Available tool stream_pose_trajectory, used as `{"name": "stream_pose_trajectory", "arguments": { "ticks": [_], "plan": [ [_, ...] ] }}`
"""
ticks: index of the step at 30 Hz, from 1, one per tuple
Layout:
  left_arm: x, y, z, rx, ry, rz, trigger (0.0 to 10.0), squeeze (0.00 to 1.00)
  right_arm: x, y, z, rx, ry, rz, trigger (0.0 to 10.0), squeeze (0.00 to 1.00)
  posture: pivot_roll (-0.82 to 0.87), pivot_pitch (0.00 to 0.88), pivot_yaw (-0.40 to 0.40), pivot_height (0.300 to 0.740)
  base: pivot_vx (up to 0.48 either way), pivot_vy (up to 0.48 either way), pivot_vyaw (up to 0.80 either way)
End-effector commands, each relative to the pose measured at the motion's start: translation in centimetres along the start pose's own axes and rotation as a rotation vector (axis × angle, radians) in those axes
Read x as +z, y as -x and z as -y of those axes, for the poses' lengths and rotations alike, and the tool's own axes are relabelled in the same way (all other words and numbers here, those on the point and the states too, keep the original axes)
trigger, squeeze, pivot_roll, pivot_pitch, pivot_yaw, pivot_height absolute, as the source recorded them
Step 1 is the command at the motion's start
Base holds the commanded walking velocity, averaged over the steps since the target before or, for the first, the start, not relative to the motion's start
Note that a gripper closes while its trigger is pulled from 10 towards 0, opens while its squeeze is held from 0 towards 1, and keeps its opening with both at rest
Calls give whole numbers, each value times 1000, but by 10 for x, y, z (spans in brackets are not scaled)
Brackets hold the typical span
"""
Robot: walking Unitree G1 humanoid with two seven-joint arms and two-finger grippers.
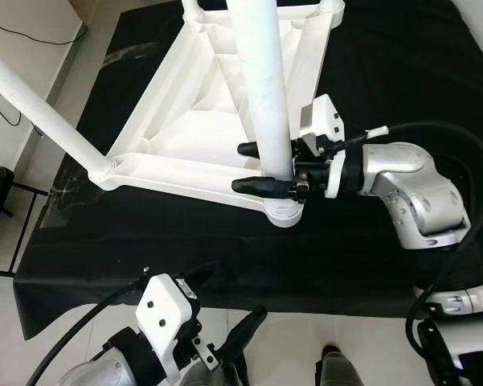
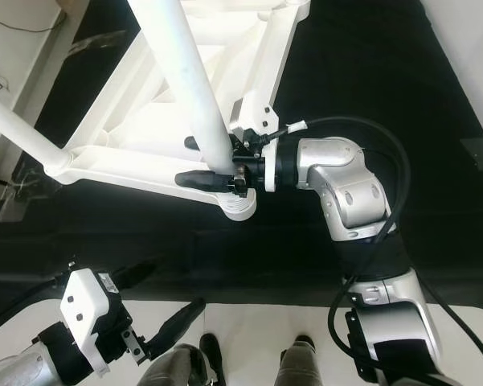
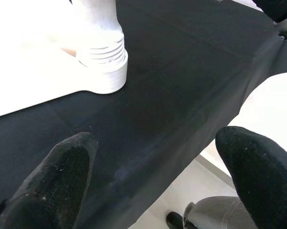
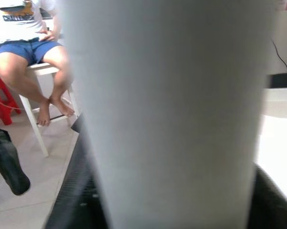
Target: Building children table
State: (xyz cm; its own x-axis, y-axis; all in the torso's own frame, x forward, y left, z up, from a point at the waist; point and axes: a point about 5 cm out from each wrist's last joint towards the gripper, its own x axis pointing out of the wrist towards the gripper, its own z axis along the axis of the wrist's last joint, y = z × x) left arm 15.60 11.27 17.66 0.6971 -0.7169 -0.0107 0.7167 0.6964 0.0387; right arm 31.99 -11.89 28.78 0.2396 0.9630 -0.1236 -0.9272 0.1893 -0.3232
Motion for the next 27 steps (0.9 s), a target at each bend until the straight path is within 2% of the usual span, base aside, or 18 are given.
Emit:
{"name": "stream_pose_trajectory", "arguments": {
  "ticks": [1,2,5,6,7,8,9,10,12,13,14,19,20,21,23,25,26,27],
  "plan": [
    [-5,1,2,5,24,-17,10000,0,-6,-5,-6,23,-16,-7,0,0,-39,346,178,740,0,0,0],
    [-5,1,2,5,24,-17,10000,0,-6,-5,-6,23,-16,-7,0,0,-39,346,178,740,0,0,0],
    [-5,1,3,5,25,-17,10000,0,-13,2,-5,-76,-41,-42,0,0,-44,347,176,740,0,0,0],
    [-5,2,2,7,27,-16,10000,0,-28,2,-14,-278,-109,-96,0,0,-51,352,163,740,0,0,0],
    [-5,3,2,8,29,-16,10000,0,-45,6,-19,-608,-144,-210,0,0,-50,352,164,740,0,0,0],
    [-5,4,2,9,29,-17,10000,0,-55,15,-25,-850,-159,-294,0,0,-50,352,164,740,0,0,0],
    [-5,4,2,9,29,-17,10000,0,-55,15,-25,-850,-159,-294,0,0,-50,352,164,740,0,0,0],
    [-5,5,1,10,29,-17,10000,0,-64,28,-35,-1074,-229,-361,0,0,-56,357,164,740,0,0,0],
    [-4,5,1,12,29,-16,10000,0,-72,25,-61,-1048,-343,-352,0,0,-56,357,164,740,0,0,0],
    [-4,4,0,14,29,-16,10000,0,-75,17,-71,-1013,-375,-338,0,0,-55,353,186,740,0,0,0],
    [-5,3,-1,14,28,-17,10000,0,-74,9,-74,-990,-375,-324,0,0,-55,353,186,740,0,0,0],
    [-5,3,-2,10,26,-20,10000,0,-68,-10,-67,-928,-370,-265,0,0,-48,339,180,740,0,0,0],
    [-6,3,-2,11,25,-20,10000,0,-66,-13,-64,-912,-363,-255,8314,0,-46,338,177,740,0,0,0],
    [-6,3,-2,14,24,-19,10000,0,-63,-16,-62,-890,-351,-236,10000,0,-46,338,176,740,0,0,0],
    [-6,2,-2,16,24,-19,10000,0,-61,-18,-60,-876,-342,-224,10000,0,-46,337,176,740,0,0,0],
    [-6,2,-2,19,23,-17,10000,0,-54,-24,-60,-809,-353,-152,10000,27,-44,332,173,740,0,0,0],
    [-6,1,-3,21,22,-15,10000,0,-33,-32,-59,-660,-363,-8,10000,1000,-44,325,172,740,0,0,0],
    [-6,1,-3,21,22,-15,10000,0,-33,-32,-59,-660,-363,-8,10000,1000,-44,325,172,740,0,0,0]
  ]
}}
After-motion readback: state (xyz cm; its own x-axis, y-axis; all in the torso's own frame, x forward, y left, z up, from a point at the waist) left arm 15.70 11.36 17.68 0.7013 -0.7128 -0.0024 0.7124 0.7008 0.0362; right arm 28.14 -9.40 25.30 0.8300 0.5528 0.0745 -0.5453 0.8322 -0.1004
